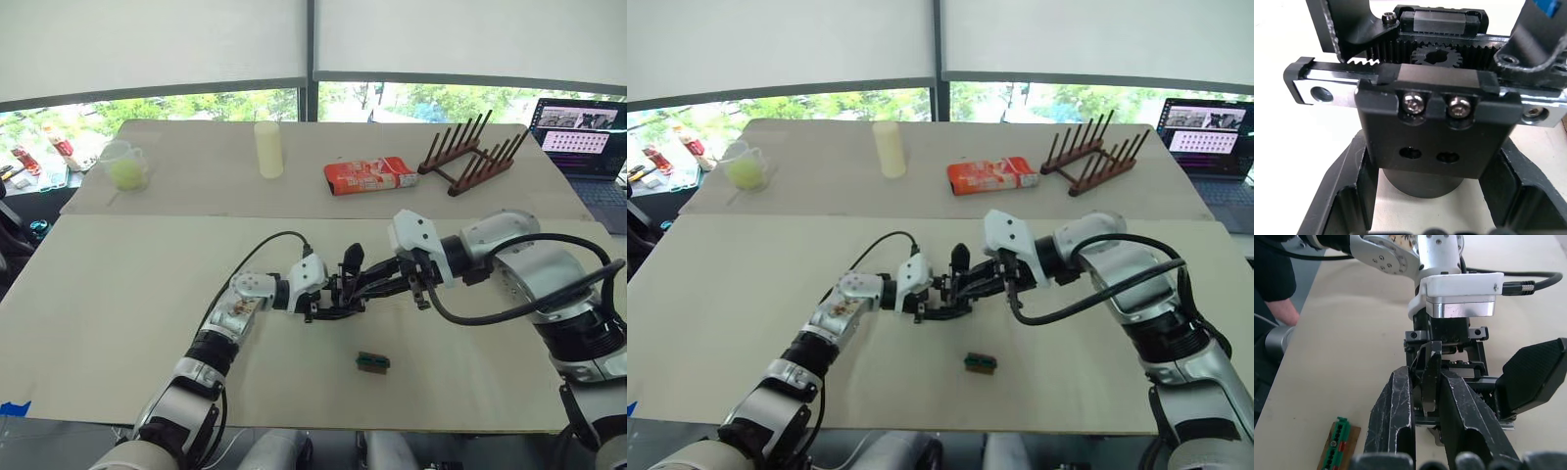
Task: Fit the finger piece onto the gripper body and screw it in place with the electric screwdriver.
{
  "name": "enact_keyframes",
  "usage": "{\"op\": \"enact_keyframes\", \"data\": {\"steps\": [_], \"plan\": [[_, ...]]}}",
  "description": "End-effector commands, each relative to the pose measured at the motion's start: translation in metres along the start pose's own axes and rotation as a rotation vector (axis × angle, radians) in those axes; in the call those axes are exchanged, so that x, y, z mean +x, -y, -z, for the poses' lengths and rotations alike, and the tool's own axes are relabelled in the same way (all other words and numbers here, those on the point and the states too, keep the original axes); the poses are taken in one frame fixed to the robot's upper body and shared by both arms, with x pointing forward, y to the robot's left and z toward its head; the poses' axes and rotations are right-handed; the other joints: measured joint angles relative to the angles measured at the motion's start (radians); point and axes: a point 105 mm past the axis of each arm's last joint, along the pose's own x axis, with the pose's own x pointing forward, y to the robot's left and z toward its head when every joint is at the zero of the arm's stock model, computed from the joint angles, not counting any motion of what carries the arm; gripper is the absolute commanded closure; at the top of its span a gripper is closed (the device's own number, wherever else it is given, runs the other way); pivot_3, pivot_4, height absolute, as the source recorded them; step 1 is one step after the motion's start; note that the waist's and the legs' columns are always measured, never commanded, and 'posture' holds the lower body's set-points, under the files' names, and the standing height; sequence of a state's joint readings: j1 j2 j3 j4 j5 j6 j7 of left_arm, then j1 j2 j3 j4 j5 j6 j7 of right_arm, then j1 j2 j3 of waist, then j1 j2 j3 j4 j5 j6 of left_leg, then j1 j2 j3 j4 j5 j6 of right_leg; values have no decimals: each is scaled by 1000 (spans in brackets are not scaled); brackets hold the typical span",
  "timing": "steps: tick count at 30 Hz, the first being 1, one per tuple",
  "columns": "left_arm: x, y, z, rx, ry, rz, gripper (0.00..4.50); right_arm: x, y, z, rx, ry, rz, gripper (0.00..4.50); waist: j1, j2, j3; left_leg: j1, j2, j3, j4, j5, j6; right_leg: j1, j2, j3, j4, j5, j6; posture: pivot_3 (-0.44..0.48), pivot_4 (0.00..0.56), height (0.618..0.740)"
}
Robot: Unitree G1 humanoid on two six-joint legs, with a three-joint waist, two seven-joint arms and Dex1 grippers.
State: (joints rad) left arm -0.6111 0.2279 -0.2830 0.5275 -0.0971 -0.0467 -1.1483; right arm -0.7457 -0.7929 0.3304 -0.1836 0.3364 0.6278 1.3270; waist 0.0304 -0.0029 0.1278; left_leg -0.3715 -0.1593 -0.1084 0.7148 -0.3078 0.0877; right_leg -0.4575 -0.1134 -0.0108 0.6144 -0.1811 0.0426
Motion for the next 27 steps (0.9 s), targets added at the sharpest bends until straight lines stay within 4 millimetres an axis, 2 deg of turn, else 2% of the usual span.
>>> {"op": "enact_keyframes", "data": {"steps": [1, 7, 13, 20, 27], "plan": [[2, -2, -17, 47, 52, 0, 2194, 1, 1, 12, 74, -125, -2, 4207, -2, 0, 0, 0, 0, 0, 0, 0, 0, 0, 0, 0, 0, 0, 0, 0, 150, 740], [3, -3, -18, 46, 52, 2, 2194, 6, -3, 9, 139, -191, -41, 4207, 0, 0, 0, 0, 0, -1, 0, 0, 0, 0, 0, 0, 0, 0, 0, 0, 150, 740], [6, -5, -21, 43, 62, -4, 2194, 8, -2, 20, 186, -241, -10, 4207, 0, 0, 0, 0, 0, -1, 0, 0, 0, 0, 0, 0, 0, 0, 0, 0, 150, 740], [6, -5, -21, 38, 65, -10, 2194, 12, -7, 8, 212, -215, -9, 4207, 1, 0, 0, 0, 0, 0, 0, 0, -1, 1, 0, 0, 0, 1, 0, 0, 150, 740], [6, -4, -21, 36, 70, -15, 2194, 8, -9, 24, 222, -246, 5, 4207, 6, 0, 0, 1, 0, 0, 0, 0, -1, 1, 0, 0, -1, 1, 0, 0, 150, 740]]}}
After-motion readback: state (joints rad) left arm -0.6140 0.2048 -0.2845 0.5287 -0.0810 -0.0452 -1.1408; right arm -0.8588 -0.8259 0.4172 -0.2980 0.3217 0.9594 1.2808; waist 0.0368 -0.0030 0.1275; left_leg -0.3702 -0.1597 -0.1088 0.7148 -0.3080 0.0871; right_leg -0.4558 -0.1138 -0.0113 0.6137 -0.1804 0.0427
